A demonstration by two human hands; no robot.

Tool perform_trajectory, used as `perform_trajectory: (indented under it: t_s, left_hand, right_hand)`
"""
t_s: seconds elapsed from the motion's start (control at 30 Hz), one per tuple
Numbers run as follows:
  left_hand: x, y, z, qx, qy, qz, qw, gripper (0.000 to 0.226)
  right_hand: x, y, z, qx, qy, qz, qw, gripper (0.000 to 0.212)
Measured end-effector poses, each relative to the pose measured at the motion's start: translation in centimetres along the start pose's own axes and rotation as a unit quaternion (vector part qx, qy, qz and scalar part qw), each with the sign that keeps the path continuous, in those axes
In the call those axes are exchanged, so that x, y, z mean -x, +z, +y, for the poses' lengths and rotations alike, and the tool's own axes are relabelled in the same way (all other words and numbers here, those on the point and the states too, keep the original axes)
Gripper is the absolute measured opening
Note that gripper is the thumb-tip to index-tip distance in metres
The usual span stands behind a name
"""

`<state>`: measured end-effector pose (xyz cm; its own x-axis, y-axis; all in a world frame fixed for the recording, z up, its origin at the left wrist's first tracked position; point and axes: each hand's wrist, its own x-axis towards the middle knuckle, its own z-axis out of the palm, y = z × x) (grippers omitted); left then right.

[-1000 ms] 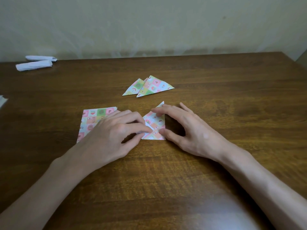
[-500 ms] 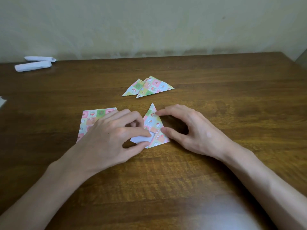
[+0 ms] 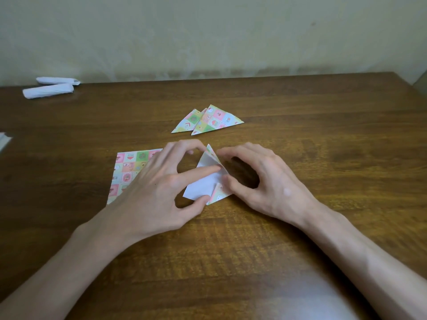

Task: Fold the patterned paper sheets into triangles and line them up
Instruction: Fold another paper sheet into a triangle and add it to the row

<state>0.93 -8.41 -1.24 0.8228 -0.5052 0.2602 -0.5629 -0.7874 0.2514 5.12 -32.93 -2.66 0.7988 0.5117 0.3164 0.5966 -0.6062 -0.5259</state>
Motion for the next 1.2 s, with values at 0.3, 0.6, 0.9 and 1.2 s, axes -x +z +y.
perform_trajectory:
  t_s: [0.3,0.6,0.9,1.2]
  left_hand:
    - [-0.1,0.3,-0.3,0.029,0.000,-0.027,0.999,0.040]
    - [-0.1,0.0,-1.1,0.020,0.027,-0.035,0.999,0.047]
    - [-0.2,0.1,-0.5,-0.015,0.060,0.012,0.998,0.027]
    - [-0.4,0.5,0.4,0.020,0.010,0.068,0.997,0.028]
  right_hand:
    - [-0.2,-0.6,0.8,0.081,-0.041,0.067,0.994,0.035]
    - [-0.4,-0.8,1.9,0.152,-0.104,0.055,0.981,0.011]
    - [0.4,-1.7,0.7,-0.001,-0.039,-0.044,0.998,0.018]
    - [0.6,-2.0,0.7,-0.021,-0.030,-0.063,0.997,0.013]
